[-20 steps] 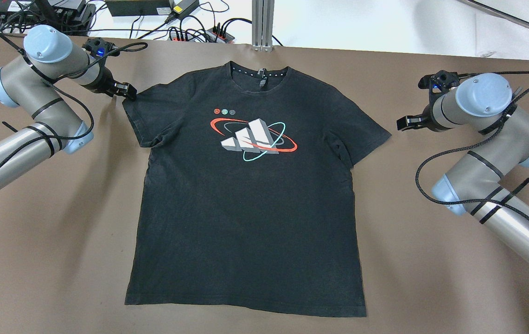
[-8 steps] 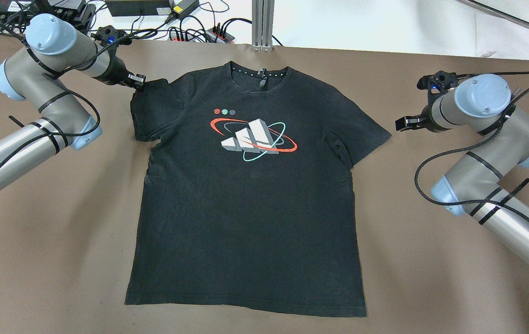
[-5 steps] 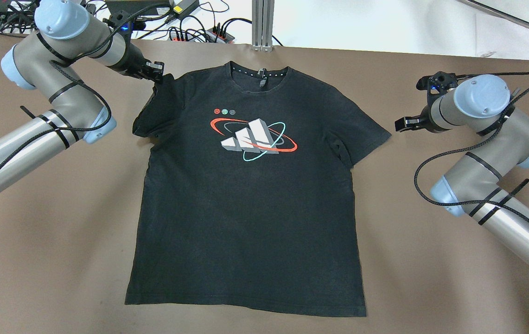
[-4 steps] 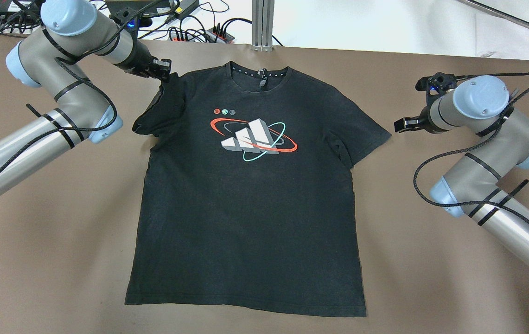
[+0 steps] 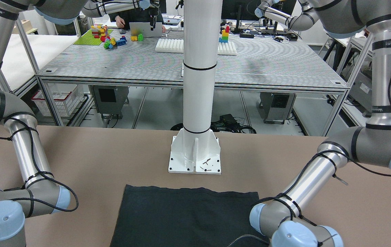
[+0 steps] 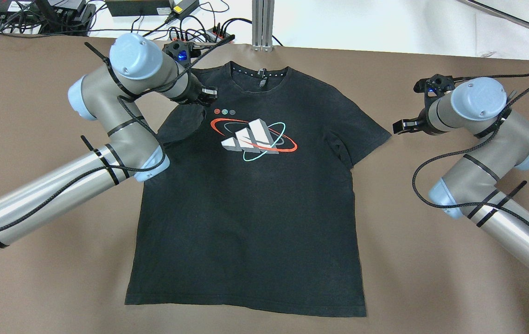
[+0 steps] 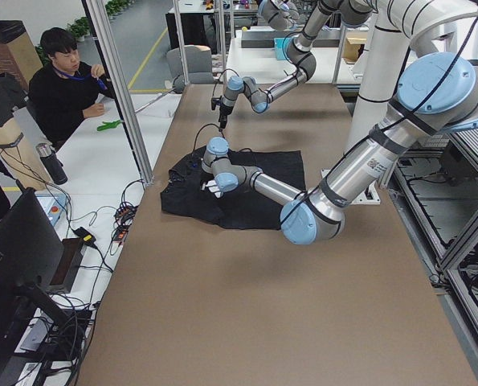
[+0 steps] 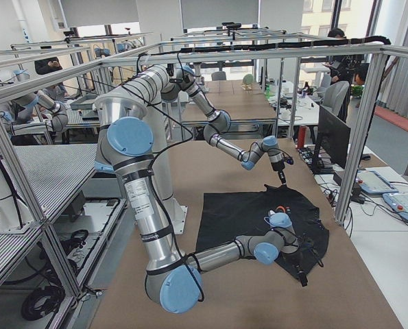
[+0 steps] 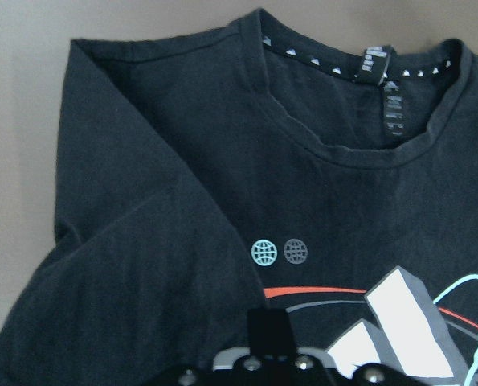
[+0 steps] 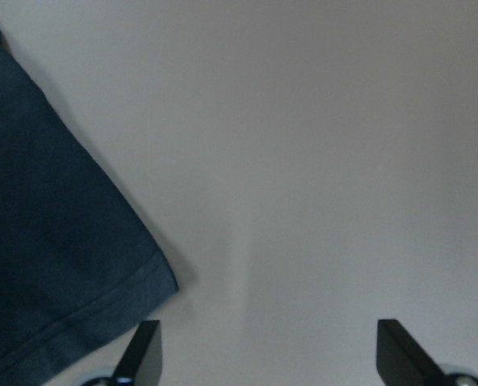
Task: Fold clothes
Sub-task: 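Grasp the sleeve with the left gripper and fold it across the chest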
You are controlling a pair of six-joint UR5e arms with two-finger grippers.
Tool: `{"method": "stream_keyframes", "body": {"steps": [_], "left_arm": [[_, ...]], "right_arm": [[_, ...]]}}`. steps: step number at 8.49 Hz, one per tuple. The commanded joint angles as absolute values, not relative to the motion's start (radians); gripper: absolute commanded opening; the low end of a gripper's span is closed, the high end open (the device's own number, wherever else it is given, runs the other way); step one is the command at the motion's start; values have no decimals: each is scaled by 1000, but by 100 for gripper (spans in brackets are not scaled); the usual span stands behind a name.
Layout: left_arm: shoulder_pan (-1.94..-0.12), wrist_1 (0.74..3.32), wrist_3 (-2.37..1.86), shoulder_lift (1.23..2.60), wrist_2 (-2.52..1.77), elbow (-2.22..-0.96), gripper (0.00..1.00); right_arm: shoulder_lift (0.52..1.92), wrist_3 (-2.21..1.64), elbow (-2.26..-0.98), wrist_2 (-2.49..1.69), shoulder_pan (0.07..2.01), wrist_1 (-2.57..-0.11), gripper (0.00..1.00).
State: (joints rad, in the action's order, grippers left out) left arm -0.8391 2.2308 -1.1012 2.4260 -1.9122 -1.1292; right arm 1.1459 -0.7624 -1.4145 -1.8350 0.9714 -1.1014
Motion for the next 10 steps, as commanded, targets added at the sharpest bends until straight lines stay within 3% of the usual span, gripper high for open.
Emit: {"method": "stream_keyframes", "body": {"steps": [1, 4, 6, 10], "left_arm": [[-767, 2227, -1173, 2512, -1824, -1059, 0], [-769, 2230, -1187, 2543, -1824, -1008, 0], [-767, 2240, -1180, 2545, -1824, -1012, 94], [-767, 2241, -1181, 2551, -1830, -1031, 95]], "right_arm": [[1146, -761, -1413, -1835, 971, -1101, 94], [1146, -761, -1413, -1835, 971, -1101, 94], [1146, -761, -1411, -1835, 971, -1101, 94], [1144, -799, -1387, -1836, 965, -1077, 93]]}}
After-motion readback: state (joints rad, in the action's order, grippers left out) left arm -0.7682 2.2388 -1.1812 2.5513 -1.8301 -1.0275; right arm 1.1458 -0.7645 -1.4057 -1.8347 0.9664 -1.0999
